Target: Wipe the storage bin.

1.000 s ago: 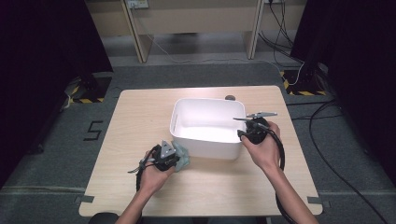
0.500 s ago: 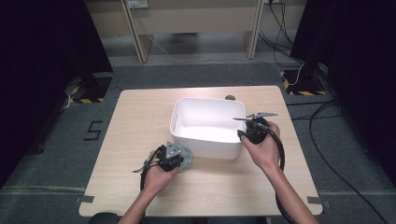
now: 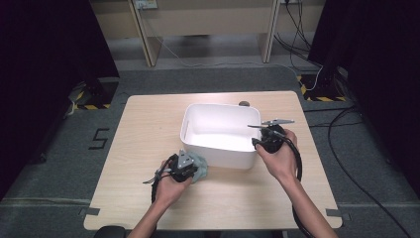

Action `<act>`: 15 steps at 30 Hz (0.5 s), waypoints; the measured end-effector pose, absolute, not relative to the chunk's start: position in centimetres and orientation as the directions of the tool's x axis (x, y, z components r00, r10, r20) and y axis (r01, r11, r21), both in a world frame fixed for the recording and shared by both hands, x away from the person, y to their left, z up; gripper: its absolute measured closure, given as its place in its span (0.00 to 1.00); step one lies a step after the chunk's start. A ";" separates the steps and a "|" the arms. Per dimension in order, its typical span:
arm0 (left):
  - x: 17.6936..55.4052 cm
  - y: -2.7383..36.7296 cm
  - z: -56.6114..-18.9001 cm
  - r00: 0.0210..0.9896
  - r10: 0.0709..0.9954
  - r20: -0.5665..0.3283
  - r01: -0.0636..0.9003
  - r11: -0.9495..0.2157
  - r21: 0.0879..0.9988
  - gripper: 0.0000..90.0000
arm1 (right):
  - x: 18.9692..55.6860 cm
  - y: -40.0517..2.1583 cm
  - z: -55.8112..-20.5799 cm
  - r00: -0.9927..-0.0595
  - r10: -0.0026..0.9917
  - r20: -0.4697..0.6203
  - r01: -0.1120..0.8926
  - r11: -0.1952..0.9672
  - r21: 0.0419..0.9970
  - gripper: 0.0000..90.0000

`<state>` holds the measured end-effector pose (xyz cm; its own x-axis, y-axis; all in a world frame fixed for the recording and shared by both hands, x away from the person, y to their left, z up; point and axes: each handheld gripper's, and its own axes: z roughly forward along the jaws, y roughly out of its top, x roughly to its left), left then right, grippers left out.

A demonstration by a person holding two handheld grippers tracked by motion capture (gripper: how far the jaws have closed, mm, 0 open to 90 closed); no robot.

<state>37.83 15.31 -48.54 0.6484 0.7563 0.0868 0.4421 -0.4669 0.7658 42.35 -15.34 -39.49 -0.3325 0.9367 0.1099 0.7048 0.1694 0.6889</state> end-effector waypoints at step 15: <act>37.3 15.0 -46.0 0.650 0.753 0.101 0.394 -0.448 0.802 0.89 | 42.4 -15.3 -39.5 -0.332 0.937 0.110 0.705 0.169 0.689 0.76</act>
<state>37.30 14.97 -46.01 0.6500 0.7531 0.1015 0.3942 -0.4483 0.8023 42.36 -15.33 -39.49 -0.3319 0.9369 0.1097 0.7047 0.1689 0.6891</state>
